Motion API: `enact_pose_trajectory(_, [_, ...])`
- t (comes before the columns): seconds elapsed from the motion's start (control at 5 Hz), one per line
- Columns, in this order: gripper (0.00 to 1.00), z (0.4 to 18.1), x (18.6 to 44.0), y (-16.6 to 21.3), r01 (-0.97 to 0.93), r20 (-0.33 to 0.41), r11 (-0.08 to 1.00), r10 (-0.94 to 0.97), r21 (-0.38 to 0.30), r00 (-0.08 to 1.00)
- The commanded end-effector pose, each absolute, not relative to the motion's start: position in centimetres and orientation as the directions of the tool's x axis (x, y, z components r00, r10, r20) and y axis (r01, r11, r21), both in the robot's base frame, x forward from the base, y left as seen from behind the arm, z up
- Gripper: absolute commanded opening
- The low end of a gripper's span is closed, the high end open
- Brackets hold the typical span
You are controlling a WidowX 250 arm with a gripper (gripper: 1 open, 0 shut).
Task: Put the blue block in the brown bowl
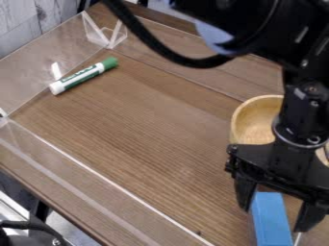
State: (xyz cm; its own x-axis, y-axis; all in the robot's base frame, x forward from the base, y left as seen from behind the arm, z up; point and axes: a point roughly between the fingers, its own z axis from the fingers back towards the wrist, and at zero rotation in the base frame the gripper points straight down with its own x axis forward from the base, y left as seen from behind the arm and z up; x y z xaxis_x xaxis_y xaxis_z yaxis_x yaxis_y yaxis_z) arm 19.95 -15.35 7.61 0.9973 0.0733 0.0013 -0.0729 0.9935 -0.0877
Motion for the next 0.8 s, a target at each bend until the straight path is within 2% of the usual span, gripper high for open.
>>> enact_pose_trajectory(0.0, [1.0, 7.7, 20.5, -15.7, -0.056, 0.046, 0.99, 0.063, -0.13, 0.997])
enact_pose_trajectory(0.6, [1.0, 6.6, 21.2, -15.4, -0.032, 0.11, 0.986, 0.051, -0.163, 0.993])
